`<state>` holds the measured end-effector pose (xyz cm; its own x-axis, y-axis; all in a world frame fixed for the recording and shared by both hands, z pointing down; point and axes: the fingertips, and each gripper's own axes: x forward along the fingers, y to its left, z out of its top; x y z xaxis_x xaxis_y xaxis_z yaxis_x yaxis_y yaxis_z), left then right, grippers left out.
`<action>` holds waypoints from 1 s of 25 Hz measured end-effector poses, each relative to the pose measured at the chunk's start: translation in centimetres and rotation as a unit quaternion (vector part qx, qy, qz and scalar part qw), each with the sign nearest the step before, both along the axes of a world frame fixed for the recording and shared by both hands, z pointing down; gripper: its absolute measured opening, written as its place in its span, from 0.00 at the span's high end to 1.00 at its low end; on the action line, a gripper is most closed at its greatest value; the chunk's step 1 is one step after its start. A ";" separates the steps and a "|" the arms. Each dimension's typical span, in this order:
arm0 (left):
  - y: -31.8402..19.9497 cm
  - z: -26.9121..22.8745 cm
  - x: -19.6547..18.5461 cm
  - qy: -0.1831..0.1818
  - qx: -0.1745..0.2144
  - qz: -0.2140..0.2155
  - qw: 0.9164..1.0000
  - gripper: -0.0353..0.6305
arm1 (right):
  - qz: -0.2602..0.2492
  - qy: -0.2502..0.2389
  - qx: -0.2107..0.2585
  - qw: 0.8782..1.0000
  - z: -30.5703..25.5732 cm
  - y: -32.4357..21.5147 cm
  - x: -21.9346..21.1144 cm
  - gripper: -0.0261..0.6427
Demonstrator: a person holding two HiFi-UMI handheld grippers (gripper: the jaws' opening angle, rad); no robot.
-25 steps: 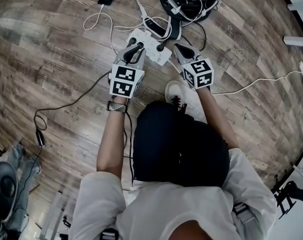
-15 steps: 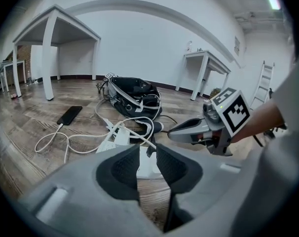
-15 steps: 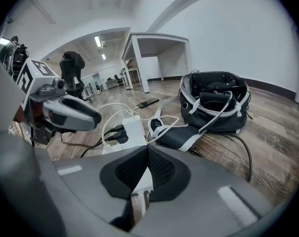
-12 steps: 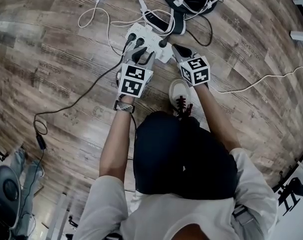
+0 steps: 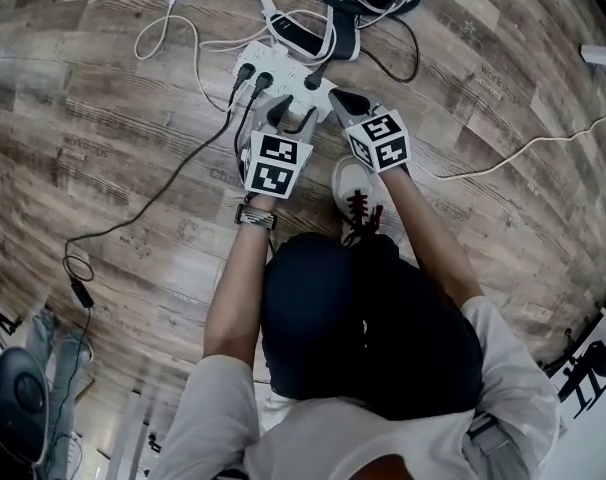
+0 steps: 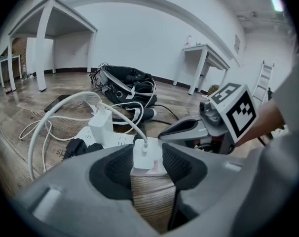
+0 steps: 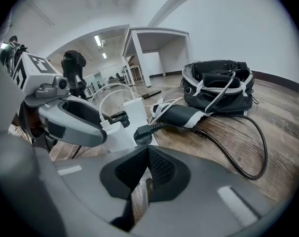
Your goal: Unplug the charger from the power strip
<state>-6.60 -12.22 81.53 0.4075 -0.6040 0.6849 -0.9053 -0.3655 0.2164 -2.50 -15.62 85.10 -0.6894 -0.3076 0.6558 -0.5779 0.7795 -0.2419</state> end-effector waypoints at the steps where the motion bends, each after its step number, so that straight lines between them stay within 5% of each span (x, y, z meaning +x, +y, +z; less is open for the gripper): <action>1: 0.0 0.3 0.1 -0.006 -0.001 -0.002 1.000 0.67 | -0.002 -0.002 -0.001 1.000 0.1 0.1 0.0 0.96; 14: -0.9 3.4 0.0 -0.043 -0.017 0.019 0.999 0.68 | -0.005 -0.003 -0.002 1.000 1.2 0.0 -0.2 0.96; 19: -0.8 4.2 0.2 -0.098 -0.023 0.041 0.994 0.73 | -0.002 -0.007 0.005 1.000 1.2 0.0 -0.2 0.96; 25: -0.8 4.1 0.1 -0.073 -0.013 0.019 0.997 0.74 | 0.002 -0.007 0.015 1.000 1.2 0.1 -0.2 0.96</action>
<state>-6.48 -13.00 85.59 0.3250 -0.5705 0.7543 -0.9134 -0.3961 0.0939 -2.66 -15.55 86.34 -0.6970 -0.3309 0.6362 -0.5783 0.7840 -0.2258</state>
